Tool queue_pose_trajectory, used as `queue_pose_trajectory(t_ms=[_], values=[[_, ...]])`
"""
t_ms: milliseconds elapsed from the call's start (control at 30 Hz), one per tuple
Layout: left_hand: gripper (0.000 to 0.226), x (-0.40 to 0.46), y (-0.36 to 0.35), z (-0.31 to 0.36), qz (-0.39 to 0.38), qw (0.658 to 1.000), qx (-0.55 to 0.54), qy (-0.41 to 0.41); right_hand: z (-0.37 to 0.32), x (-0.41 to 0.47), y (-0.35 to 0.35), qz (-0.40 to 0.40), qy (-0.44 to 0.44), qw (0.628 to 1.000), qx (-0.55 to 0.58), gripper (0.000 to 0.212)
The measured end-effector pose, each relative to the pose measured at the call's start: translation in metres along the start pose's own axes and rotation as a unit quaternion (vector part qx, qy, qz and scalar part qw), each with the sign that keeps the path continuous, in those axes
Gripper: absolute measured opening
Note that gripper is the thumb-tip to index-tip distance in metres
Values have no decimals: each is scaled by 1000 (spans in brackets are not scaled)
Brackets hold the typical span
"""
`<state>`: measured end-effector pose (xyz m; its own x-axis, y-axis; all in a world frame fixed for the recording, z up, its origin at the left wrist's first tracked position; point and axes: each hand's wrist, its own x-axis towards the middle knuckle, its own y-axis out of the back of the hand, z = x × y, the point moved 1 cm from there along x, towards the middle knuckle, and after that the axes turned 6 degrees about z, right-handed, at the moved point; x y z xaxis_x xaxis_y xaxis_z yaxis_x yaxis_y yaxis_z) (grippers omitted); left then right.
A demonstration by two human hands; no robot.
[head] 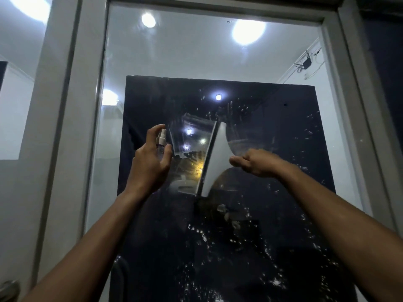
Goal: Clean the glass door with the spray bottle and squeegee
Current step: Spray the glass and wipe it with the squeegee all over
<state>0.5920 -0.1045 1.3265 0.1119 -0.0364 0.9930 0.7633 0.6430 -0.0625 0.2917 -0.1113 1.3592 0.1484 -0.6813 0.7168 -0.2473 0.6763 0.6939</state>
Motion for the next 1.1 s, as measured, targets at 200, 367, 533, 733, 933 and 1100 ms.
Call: queue_pose_trajectory(t_ms=[200,367,533,733,933,1100], values=[[46,-2,-9,14,-4,1000,-11,-5,66,-26,24,-45,-68,994,-67,73],[47,-4,-10,25,-15,1000,-11,-4,101,-54,34,-41,-102,992,-64,65],[48,-9,-9,43,-29,999,-23,4,92,-64,40,65,-65,996,-14,50],[42,-3,-8,49,-46,999,-4,1,73,-66,13,144,-92,965,200,64],[39,7,-11,46,-18,999,31,5,45,-58,-6,182,-127,892,393,50],[40,7,-12,41,-4,999,33,9,35,-53,-4,233,-83,906,344,54]])
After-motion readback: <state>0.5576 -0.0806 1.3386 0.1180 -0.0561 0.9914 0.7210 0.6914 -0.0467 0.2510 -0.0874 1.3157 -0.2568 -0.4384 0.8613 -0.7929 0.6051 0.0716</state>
